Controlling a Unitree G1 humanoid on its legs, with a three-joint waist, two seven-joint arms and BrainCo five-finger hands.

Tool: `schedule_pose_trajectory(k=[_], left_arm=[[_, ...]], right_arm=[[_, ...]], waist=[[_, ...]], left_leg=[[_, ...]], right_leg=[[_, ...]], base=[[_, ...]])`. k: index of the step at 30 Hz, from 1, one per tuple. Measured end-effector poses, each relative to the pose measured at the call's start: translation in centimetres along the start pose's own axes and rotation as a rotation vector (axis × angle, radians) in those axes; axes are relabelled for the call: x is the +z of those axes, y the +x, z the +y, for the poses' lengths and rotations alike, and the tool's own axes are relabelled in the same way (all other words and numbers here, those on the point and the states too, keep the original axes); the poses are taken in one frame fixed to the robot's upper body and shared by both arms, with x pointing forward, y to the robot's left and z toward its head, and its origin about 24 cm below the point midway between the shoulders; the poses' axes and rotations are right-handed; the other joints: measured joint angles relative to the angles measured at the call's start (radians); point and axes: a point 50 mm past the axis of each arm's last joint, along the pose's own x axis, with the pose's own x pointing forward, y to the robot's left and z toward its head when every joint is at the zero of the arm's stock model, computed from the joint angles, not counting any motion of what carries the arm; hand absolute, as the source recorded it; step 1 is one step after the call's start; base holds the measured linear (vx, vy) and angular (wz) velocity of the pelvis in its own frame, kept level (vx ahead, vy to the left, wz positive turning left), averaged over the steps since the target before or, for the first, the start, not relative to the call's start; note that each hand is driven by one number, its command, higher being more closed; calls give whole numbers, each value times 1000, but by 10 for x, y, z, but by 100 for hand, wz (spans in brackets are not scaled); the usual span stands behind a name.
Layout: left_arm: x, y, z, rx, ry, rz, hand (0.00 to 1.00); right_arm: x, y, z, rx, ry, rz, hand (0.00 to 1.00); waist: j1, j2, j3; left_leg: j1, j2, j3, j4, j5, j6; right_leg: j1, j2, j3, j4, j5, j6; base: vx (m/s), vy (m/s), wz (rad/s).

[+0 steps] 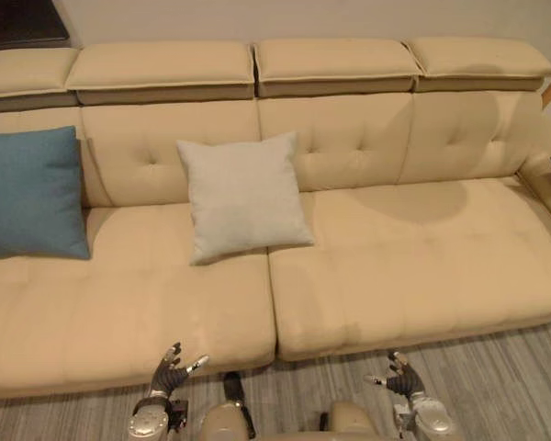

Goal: Pick up cushions and gather them together orderly.

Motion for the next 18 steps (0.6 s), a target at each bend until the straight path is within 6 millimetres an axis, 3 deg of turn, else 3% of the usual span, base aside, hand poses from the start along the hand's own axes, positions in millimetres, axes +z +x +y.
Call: schedule_pose_trajectory(k=[1,2,3,4,5,6,8,9,11,14,18], left_arm=[[3,0,0,3,-10,-14,0],[7,2,-7,-7,-28,-23,0],[8,3,-9,-13,-36,-27,0],[12,4,-13,-22,-39,-43,0],[14,4,-13,-25,-39,-49,0],[12,3,-14,-29,-36,-46,0],[10,0,-17,-36,-40,-44,0],[8,-3,-17,-35,-45,-47,0],[7,-4,-16,-34,-46,-43,0],[5,-5,-18,-37,-49,-39,0],[13,-3,-21,-48,-47,-66,0]], right_arm=[[10,4,-3,-15,-7,-33,0],[19,7,-11,-30,-26,-57,0],[20,7,-13,-35,-30,-60,0],[18,6,-15,-42,-27,-56,0],[16,5,-16,-50,-15,-52,0],[14,4,-18,-66,5,-47,0],[11,3,-23,-83,19,-38,0],[11,3,-23,-93,28,-38,0],[13,4,-21,-90,32,-44,0],[9,2,-21,-92,38,-34,0],[13,1,-20,-98,48,-54,0]], waist=[[5,13,7],[1,65,34],[-2,74,39],[-1,57,49],[0,50,53],[-5,37,56],[-14,35,54],[-9,40,53],[8,47,50],[1,29,41],[-26,27,37]], left_leg=[[-42,11,-7,-10,9,-19],[-65,36,-28,-28,10,-39],[-64,37,-36,-48,-8,-67],[-64,32,-38,-72,-64,-140],[-69,28,-38,-36,-67,-128],[-83,8,-61,121,-94,-93],[-67,-12,-89,280,-140,-58],[-14,-23,-136,279,-233,-60],[16,-34,-171,237,-260,-55],[69,-43,-117,184,-271,-45],[84,-62,-46,178,-303,-37]], right_leg=[[9,16,-28,-95,-43,-45],[9,52,-50,-132,-20,-56],[9,59,-58,-147,-9,-65],[-4,43,-69,-175,20,-84],[-10,34,-73,-178,24,-100],[-19,7,-86,-180,39,-104],[-27,-3,-80,-193,57,-101],[-46,11,-42,-204,84,-80],[-66,27,-2,-210,107,-73],[-51,25,68,-263,155,-47],[-66,26,165,-331,216,-15]], base=[[-320,-156,-6],[-341,-140,9],[-373,-65,27],[-298,-6,22],[-362,-30,32],[-253,-39,23],[-180,-7,-1],[-123,52,-37],[-118,95,-66],[-101,115,-65],[-72,124,-79]])
